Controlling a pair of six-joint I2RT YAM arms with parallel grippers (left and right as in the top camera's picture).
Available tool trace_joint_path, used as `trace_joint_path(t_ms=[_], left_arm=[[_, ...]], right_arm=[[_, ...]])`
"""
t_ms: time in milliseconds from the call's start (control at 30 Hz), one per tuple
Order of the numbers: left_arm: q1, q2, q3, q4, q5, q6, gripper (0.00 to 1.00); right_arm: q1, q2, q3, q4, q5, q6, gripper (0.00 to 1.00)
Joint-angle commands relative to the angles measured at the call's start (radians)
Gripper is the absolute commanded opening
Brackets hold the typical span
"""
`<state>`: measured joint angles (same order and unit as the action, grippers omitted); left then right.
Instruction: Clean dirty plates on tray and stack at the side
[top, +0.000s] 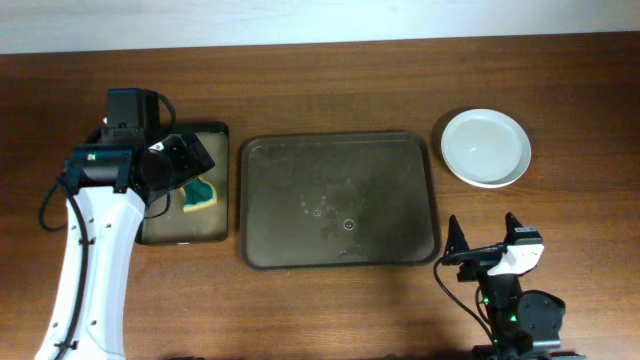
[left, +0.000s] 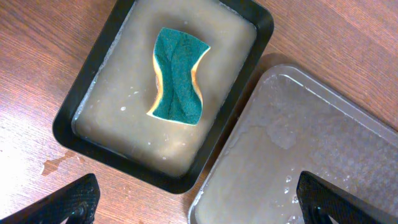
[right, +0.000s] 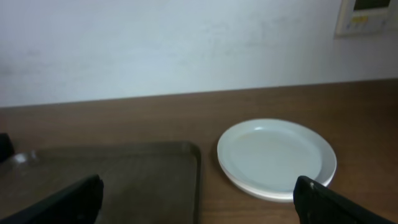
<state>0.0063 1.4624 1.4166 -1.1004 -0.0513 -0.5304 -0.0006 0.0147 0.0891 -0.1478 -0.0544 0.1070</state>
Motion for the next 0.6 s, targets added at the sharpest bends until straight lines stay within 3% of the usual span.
trace_joint_path(t_ms=[0,567], left_arm=[[0.003,-0.004,0.008,-0.001,0.007,0.009,0.99],[0.003,-0.004,0.008,-0.001,0.007,0.009,0.99]], right_arm=[[-0.007,-0.011,-0.063,0.080,-0.010,-0.002,0.98],[-0.006,-0.011,-0.084,0.074,-0.014,-0.002,0.98]])
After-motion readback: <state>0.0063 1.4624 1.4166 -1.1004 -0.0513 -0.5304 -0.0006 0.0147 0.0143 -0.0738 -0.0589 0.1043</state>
